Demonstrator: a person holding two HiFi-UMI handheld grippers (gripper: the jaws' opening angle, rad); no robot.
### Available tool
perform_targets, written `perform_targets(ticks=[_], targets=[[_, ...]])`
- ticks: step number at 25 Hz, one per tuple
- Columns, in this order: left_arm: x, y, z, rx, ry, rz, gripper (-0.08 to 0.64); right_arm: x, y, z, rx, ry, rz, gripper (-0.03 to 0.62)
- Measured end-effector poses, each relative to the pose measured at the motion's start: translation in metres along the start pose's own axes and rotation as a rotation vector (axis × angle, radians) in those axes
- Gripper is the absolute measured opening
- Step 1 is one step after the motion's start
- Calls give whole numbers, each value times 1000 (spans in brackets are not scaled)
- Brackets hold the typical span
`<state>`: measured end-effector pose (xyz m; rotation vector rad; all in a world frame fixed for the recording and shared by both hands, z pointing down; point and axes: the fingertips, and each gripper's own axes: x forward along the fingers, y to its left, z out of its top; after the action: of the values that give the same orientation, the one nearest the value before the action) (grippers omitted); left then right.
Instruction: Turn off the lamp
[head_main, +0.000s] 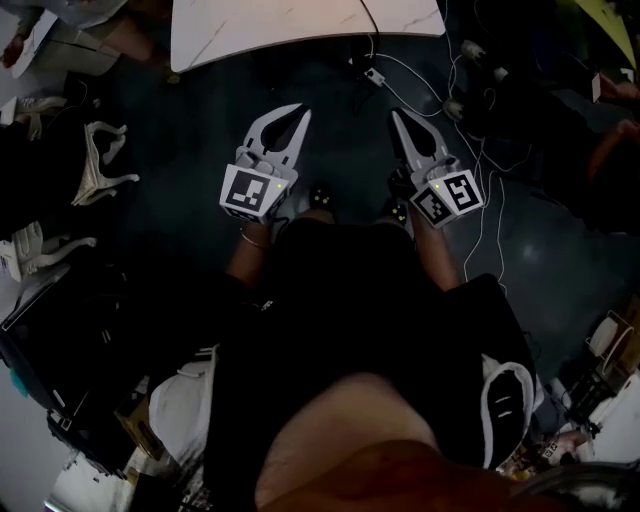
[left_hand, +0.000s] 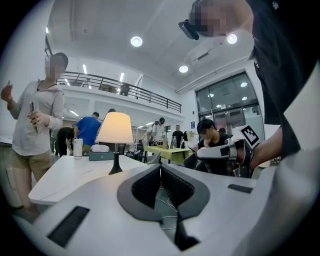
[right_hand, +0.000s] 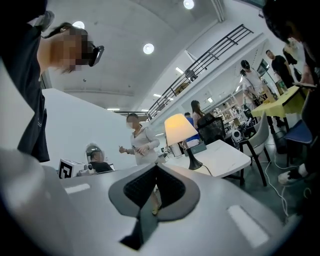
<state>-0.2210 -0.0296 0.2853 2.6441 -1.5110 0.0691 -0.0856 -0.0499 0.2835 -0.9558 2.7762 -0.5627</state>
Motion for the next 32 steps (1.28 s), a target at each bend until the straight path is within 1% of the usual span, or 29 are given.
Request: perform_targets(ticks=[3,7,10,13,15,18,23,27,29,32], targets=[[6,9,-2,-4,5,-53,8,5,2,-2,-7,-9,-53,2],[19,14,-9,-14,2,-108,8,2,-2,-6,-20,4,-117,2],[34,7,-7,-55,0,-141,8,-8,-10,-8,-18,8,-163,2],[49,-1,-19,-11,23,-204,8,-15,-24,-11,-6,17,-199,2],[57,-4,-26,4,26,-222,8,-16,-33,-13,-8,27,-207,2],[68,-9,-27,12,23,-232,8,-14,-46,-11,-53,20,-210,3],[95,-12,-36,40,50,-220,8,4,-73,-11,-45,33,-168,3],[127,-4,-38,11,14,-175,8,25,-91,-14,-47,52,-140,3],[142,-3,-40,-4,16,-165,8,35,-100,-16,-45,64,-136,18],[162,-8,-46,-2,26,-167,8,44,-119,-23,-35,73,-125,23]])
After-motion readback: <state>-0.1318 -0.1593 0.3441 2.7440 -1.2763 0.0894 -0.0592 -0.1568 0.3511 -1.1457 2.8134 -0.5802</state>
